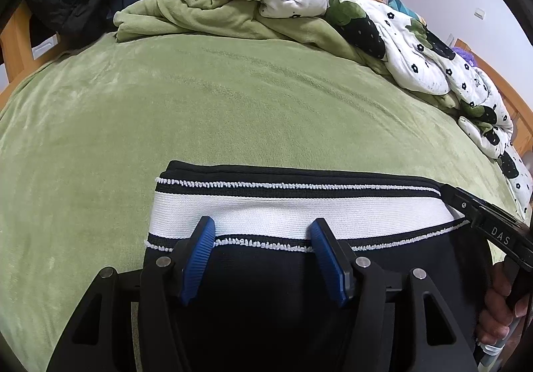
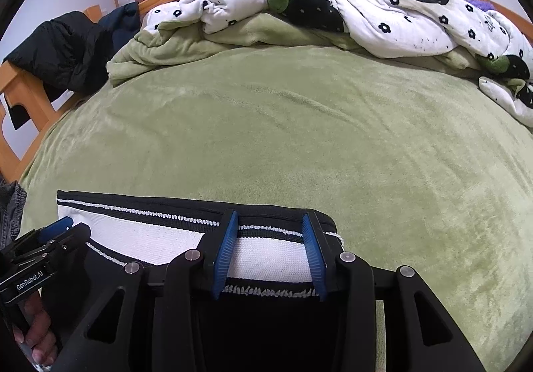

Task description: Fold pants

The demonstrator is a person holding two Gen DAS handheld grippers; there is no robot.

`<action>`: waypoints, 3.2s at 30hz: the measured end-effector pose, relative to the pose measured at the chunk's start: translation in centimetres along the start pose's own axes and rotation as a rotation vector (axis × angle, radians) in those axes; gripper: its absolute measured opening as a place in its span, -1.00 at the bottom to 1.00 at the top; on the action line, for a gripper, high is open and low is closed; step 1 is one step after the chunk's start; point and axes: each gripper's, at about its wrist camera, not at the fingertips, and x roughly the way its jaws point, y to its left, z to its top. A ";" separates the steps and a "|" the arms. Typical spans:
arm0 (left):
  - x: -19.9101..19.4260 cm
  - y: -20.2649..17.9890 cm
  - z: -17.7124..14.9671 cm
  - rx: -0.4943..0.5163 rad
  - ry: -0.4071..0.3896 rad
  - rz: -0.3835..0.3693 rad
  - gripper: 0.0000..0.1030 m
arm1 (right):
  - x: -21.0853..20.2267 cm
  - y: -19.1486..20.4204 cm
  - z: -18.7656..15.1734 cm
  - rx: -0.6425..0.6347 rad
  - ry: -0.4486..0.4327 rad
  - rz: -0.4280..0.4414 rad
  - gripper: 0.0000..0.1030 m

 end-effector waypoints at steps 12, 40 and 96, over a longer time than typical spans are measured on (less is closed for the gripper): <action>-1.6 -0.9 -0.4 0.103 0.067 0.052 0.17 | -1.6 0.5 0.4 -0.036 0.065 -0.003 -0.21; -12.7 0.4 -13.9 0.041 0.095 0.043 0.17 | -12.1 0.0 -13.4 -0.166 0.110 -0.061 -0.14; -14.4 -2.1 -18.1 0.109 0.069 0.002 -0.12 | -14.2 -1.7 -14.8 -0.022 0.123 -0.091 -0.12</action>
